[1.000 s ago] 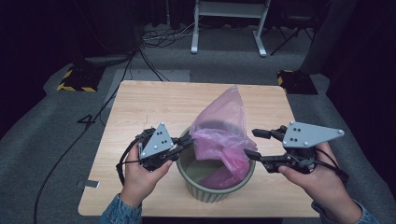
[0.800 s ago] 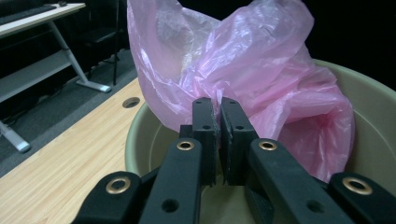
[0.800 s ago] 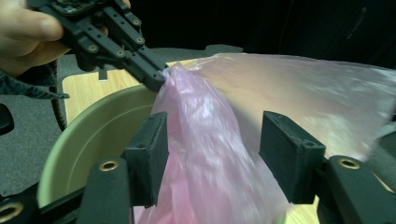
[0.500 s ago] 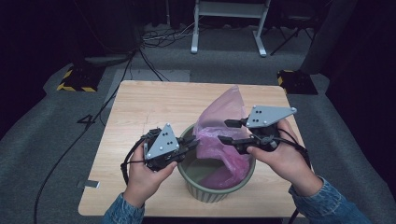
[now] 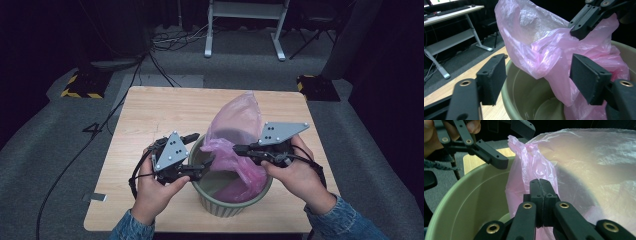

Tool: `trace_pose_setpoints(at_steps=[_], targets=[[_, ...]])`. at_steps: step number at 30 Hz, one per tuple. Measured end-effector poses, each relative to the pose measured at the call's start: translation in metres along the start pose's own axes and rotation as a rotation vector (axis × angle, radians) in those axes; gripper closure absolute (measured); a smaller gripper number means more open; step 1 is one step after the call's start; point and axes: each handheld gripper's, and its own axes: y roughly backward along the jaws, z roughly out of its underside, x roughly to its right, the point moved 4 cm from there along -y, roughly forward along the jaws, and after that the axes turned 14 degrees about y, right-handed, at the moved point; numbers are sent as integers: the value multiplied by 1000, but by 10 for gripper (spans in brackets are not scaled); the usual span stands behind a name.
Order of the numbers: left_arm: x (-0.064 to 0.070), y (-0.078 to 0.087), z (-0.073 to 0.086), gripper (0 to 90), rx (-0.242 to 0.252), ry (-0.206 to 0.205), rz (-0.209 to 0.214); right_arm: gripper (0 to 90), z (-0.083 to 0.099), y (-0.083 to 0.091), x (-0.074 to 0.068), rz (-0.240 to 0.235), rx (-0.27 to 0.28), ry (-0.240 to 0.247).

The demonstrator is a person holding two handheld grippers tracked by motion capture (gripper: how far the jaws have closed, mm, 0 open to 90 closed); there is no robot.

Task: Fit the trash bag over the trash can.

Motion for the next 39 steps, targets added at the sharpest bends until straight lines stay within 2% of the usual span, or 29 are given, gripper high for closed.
trace_pose_setpoints(at_steps=[6,9,12,13,16,18,20,24,26,29,33,35,37,39], targets=[[1,-5,3,259,-25,21,15,900,2,7,-1,23,32,-20],[3,-9,4,301,-40,32,49,900,1,8,-6,10,48,-23],[6,-13,5,452,-58,25,80,900,1,4,-13,-11,48,-15],[7,-13,5,531,-69,14,86,900,1,3,-15,-17,45,-15],[7,-12,6,797,-92,-1,76,884,0,0,-18,-38,40,-14],[7,-11,6,867,-100,-19,71,845,0,1,-17,-39,37,-14],[7,-10,7,875,-96,-36,67,749,1,1,-16,-52,16,-18],[10,-10,6,879,-96,-54,76,593,-4,4,-12,-33,42,-23],[12,-11,6,879,-101,-63,84,566,-11,8,-9,-18,63,-27],[14,-13,6,879,-105,-75,94,548,-17,8,-5,-1,66,-20],[17,-13,5,877,-105,-77,109,578,-19,-1,1,8,37,-15],[17,-12,5,868,-101,-79,109,760,-17,-6,2,-9,22,-13],[15,-9,4,869,-96,-74,102,897,-15,-8,3,-22,20,-12],[10,-4,5,872,-85,-63,92,900,-12,-6,5,-14,23,-31]])
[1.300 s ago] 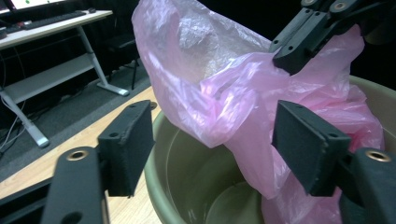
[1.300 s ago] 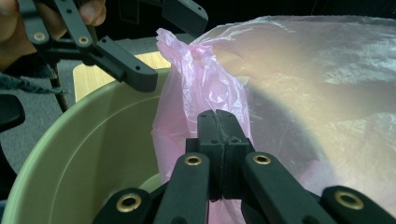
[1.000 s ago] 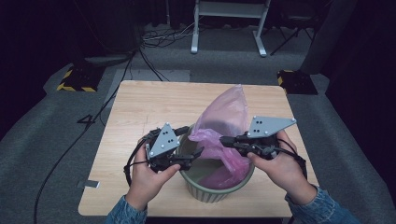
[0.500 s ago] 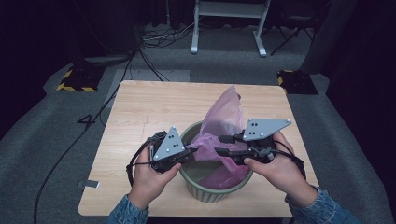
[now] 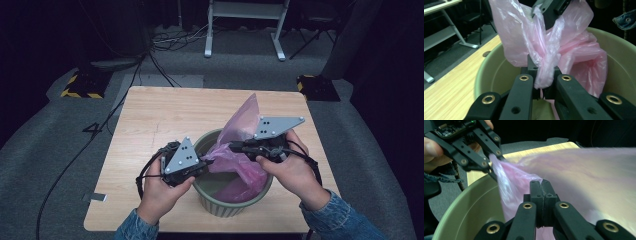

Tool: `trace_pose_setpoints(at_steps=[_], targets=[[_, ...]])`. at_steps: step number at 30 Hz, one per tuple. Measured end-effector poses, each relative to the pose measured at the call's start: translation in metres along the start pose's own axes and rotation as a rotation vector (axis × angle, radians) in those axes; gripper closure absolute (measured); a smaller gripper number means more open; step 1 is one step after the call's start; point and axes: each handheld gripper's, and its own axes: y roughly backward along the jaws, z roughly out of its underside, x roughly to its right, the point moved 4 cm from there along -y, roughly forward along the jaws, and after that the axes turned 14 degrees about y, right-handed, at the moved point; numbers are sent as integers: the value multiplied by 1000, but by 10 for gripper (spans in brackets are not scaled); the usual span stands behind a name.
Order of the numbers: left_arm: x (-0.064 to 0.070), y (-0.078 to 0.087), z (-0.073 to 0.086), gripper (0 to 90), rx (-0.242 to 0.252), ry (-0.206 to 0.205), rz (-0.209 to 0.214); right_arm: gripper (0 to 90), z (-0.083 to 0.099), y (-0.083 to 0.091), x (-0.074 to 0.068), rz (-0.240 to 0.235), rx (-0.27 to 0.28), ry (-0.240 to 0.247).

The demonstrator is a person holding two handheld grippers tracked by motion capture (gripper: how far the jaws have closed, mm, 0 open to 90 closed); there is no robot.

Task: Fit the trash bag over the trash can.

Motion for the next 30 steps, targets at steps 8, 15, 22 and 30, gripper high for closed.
trace_pose_setpoints(at_steps=[8,15,22,30], targets=[[-17,23,11,896,15,44,-45,900,25,27,13,62,-10,-84],[-31,43,21,897,16,69,-92,900,57,51,20,107,-10,-155],[-37,53,33,897,9,87,-110,900,85,74,11,144,-20,-197],[-36,57,44,897,-1,89,-105,900,106,100,-1,190,-19,-223]])
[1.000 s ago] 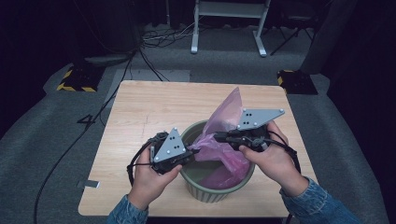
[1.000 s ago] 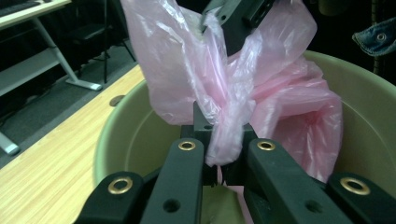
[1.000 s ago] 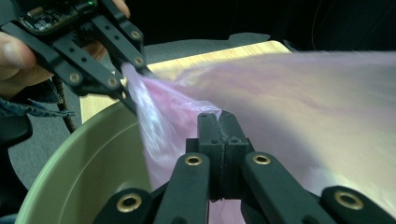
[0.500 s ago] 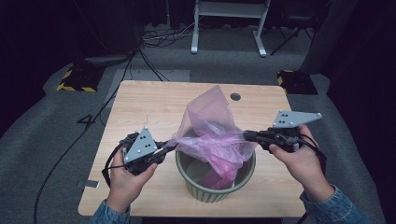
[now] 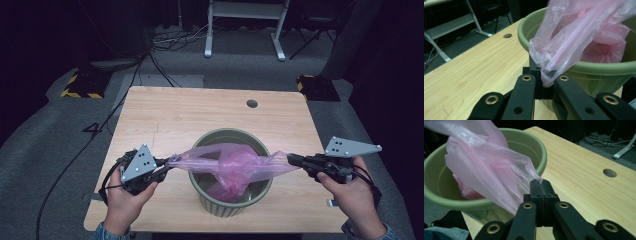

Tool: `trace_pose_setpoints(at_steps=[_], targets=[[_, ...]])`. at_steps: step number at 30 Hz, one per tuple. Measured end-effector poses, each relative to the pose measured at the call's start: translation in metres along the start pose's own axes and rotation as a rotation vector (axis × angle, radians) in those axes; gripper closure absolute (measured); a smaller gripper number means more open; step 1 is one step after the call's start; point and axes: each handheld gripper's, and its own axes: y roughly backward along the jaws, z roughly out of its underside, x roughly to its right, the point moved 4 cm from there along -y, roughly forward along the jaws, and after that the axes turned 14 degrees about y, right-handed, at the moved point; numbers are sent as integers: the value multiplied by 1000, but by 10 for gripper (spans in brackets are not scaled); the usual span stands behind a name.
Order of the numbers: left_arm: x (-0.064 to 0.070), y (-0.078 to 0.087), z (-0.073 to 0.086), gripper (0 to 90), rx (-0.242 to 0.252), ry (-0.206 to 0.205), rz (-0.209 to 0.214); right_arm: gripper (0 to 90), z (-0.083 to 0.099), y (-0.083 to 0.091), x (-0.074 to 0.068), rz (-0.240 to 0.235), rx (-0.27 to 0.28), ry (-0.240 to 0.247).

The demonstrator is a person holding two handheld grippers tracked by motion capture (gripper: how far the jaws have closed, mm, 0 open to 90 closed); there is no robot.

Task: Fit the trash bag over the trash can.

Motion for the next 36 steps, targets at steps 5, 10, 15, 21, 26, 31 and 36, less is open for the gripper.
trace_pose_setpoints(at_steps=[5,10,15,21,26,31,36], targets=[[2,-2,-1,890,-1,-5,-6,900,7,1,0,0,-7,-10],[3,-2,-4,831,12,1,13,614,3,1,1,37,8,20],[6,-7,-9,825,6,-10,21,473,-10,-1,0,62,15,72],[8,-16,-13,813,-12,-16,15,433,-27,-12,-13,13,32,140],[10,-19,-14,805,-19,-14,14,427,-42,-24,-30,-42,47,176],[9,-20,-15,795,-25,-13,5,421,-50,-31,-41,-81,48,206],[13,-22,-16,751,-23,-21,9,404,-57,-34,-48,-96,66,215]])
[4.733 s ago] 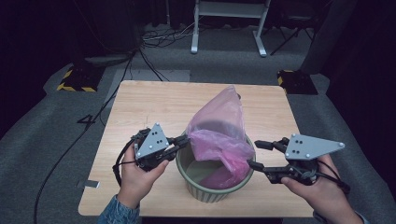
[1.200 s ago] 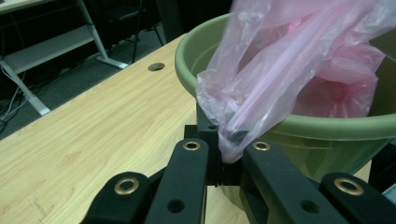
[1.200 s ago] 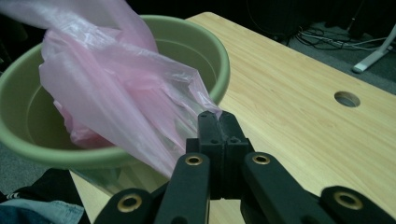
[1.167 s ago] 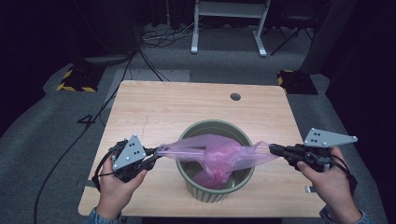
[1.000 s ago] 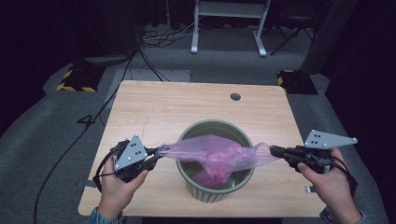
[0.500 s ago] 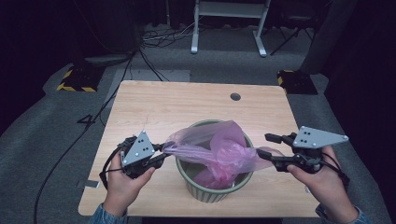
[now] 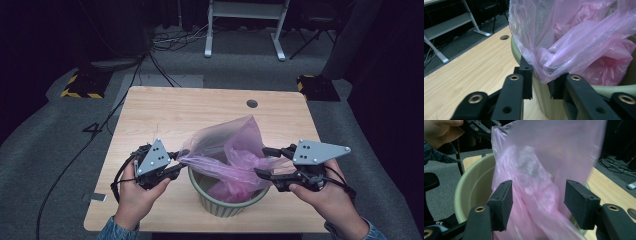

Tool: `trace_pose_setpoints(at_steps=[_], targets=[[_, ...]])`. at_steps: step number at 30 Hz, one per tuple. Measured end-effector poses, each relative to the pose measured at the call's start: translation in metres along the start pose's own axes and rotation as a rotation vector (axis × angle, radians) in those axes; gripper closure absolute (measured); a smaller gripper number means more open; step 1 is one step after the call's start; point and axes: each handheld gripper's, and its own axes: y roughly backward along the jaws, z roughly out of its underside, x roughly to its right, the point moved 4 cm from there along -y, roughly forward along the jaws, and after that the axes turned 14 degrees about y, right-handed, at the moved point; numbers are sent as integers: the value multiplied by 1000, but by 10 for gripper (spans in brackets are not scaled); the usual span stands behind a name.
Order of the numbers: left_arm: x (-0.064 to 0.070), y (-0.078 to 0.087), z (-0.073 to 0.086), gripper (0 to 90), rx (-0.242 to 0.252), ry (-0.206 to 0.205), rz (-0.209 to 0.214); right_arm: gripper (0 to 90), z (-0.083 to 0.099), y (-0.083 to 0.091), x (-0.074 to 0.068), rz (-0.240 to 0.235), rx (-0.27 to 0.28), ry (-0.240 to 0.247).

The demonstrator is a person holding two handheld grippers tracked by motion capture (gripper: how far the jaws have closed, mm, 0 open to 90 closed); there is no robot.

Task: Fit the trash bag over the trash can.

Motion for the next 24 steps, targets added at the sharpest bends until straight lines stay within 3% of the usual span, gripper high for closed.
trace_pose_setpoints(at_steps=[3,8,11,17,24], targets=[[2,0,-1,700,6,-3,3,452,-4,-5,-2,-8,-11,16],[3,3,-4,486,43,22,26,781,-5,-10,0,-20,-51,35],[4,6,-5,378,60,25,46,894,-4,-10,5,-13,-57,24],[1,13,-9,327,92,29,45,900,0,-7,13,17,-65,-1],[-8,15,-22,316,121,60,-9,900,-2,-7,10,4,-48,10]])
